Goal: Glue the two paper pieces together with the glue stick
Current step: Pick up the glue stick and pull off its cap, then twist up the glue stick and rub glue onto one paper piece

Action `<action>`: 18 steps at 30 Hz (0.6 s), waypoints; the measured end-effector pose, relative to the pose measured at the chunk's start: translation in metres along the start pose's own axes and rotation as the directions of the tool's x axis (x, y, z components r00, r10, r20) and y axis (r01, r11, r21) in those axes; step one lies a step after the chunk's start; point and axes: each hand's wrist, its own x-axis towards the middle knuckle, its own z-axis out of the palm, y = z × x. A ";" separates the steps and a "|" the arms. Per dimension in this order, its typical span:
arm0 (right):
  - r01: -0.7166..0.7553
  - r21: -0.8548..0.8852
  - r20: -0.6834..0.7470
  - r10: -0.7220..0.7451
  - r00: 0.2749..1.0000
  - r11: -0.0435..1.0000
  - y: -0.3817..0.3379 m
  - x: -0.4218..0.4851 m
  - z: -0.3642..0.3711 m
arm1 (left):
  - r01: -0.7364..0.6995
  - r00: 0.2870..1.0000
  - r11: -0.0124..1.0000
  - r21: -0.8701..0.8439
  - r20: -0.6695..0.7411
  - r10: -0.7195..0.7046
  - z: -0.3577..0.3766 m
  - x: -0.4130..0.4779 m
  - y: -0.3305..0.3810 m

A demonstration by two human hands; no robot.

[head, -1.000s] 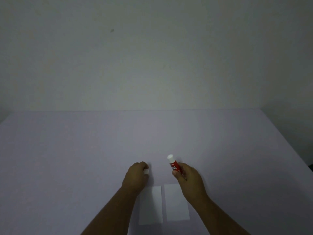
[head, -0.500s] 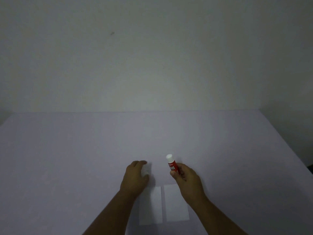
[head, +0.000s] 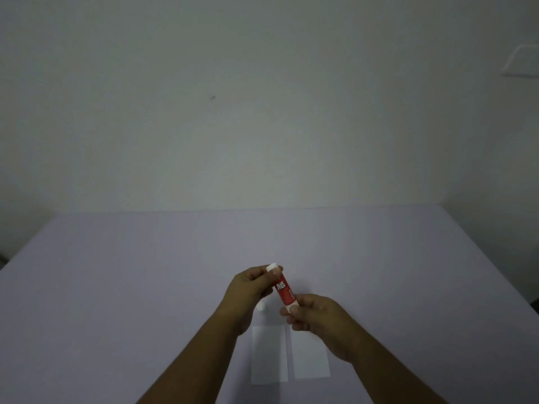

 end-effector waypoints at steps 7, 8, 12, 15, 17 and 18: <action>-0.008 -0.358 -0.178 -0.060 0.982 0.934 -0.001 -0.010 0.009 | -0.019 0.997 1.000 0.005 -0.076 0.020 0.007 -0.018 0.005; -0.011 -0.416 -0.232 -0.095 0.968 0.909 -0.001 -0.011 0.011 | -0.019 0.997 1.000 0.002 -0.080 0.020 0.009 -0.020 0.005; -0.008 -0.179 -0.119 -0.014 0.993 0.984 0.000 -0.017 0.009 | -0.030 0.997 0.999 -0.020 -0.069 0.029 0.011 -0.026 0.009; 0.019 -0.035 -0.045 -0.021 0.999 0.999 -0.001 -0.023 0.004 | -0.040 0.997 0.999 -0.025 -0.068 0.038 0.011 -0.030 0.011; 0.047 -0.125 -0.138 -0.064 0.988 0.991 -0.001 -0.024 0.005 | -0.034 0.997 0.999 -0.030 -0.069 0.031 0.012 -0.033 0.010; 0.051 -0.176 -0.188 -0.084 0.979 0.983 0.000 -0.024 0.007 | -0.030 0.997 0.999 -0.032 -0.069 0.027 0.013 -0.035 0.010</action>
